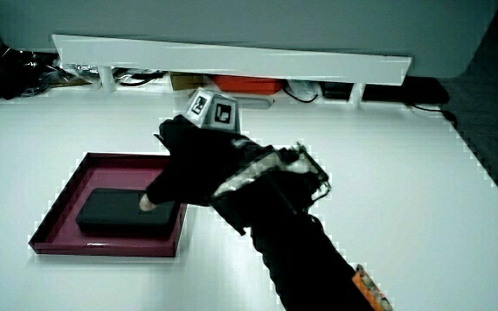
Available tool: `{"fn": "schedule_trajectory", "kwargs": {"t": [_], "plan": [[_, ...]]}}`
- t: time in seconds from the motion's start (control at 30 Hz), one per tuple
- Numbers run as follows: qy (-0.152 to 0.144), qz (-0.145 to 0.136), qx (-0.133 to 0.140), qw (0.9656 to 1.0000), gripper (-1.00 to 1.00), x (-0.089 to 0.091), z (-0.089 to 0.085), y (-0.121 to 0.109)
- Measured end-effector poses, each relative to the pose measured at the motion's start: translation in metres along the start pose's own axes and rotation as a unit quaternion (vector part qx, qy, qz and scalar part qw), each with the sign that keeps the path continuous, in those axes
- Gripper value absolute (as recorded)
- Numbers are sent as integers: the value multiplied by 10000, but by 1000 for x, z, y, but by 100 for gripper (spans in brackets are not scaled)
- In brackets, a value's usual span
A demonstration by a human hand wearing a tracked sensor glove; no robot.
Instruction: Pick battery from plate
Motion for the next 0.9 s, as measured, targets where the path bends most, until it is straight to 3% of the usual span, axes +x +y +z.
{"fn": "schedule_trajectory", "kwargs": {"t": [0.3, 0.33, 0.37, 0.47, 0.57, 0.7, 0.9], "plan": [[432, -84, -554, 9975, 0, -3, -23, 46], [74, -1, -257, 9996, 0, -13, -20, 44], [-28, -111, -217, 9997, 0, -13, -23, 48], [-47, -250, -383, 9989, 0, -8, -37, 63], [103, -283, -437, 9986, 0, -7, -46, 74], [81, -458, -541, 9975, 0, -3, -60, 88], [391, -633, -645, 9951, 0, 12, -74, 99]]}}
